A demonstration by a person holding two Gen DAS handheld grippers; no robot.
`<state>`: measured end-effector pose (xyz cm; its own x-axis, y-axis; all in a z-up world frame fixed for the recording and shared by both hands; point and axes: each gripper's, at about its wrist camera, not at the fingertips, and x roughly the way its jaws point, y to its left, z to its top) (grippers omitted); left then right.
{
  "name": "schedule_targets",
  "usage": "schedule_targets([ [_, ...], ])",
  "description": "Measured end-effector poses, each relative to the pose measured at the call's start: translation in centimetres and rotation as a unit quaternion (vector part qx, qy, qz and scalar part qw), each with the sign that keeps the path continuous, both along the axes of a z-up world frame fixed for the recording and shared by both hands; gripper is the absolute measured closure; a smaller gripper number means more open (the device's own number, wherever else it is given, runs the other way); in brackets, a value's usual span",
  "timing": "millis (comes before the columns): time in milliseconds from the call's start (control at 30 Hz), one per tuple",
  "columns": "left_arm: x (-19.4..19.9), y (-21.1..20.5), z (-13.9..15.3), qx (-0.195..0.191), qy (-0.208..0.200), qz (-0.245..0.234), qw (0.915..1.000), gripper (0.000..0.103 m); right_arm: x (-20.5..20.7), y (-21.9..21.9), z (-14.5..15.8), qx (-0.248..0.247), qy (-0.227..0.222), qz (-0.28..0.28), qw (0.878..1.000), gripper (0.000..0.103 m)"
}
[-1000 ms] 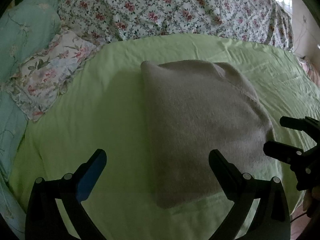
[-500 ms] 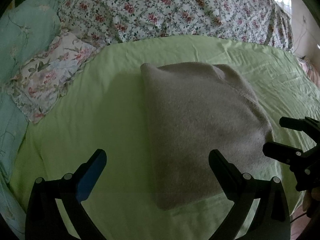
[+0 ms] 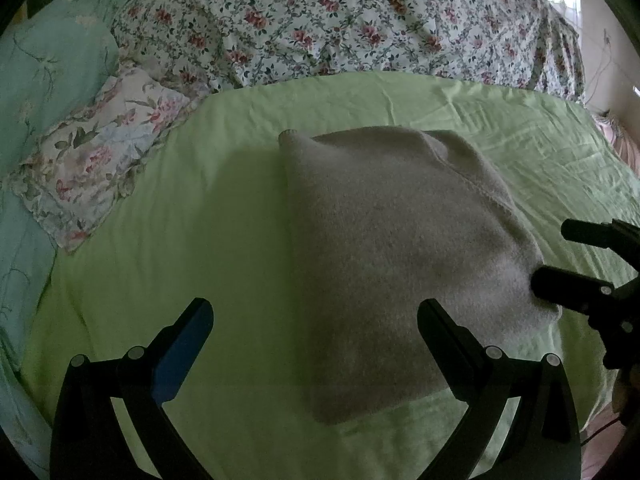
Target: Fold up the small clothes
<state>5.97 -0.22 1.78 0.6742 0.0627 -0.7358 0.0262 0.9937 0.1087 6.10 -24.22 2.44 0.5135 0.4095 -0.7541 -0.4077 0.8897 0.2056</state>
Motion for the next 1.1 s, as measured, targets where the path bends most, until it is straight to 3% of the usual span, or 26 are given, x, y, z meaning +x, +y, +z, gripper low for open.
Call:
schedule_targets([
  [433,0.9,-0.6,-0.1,0.005,0.003,-0.006,1.0000,0.001,0.9,-0.1,0.1,0.004,0.001,0.001,1.000,0.001],
  [633,1.8,-0.1,-0.1,-0.020,0.009,-0.005,0.9997,0.001,1.4,-0.1,-0.7,0.007,0.007,-0.009,1.000,0.001],
  [1100,2.1,-0.6,-0.5,-0.001,0.007,0.009,0.9999,0.001,2.3,-0.8,-1.2,0.018,0.014,-0.010,1.000,0.001],
])
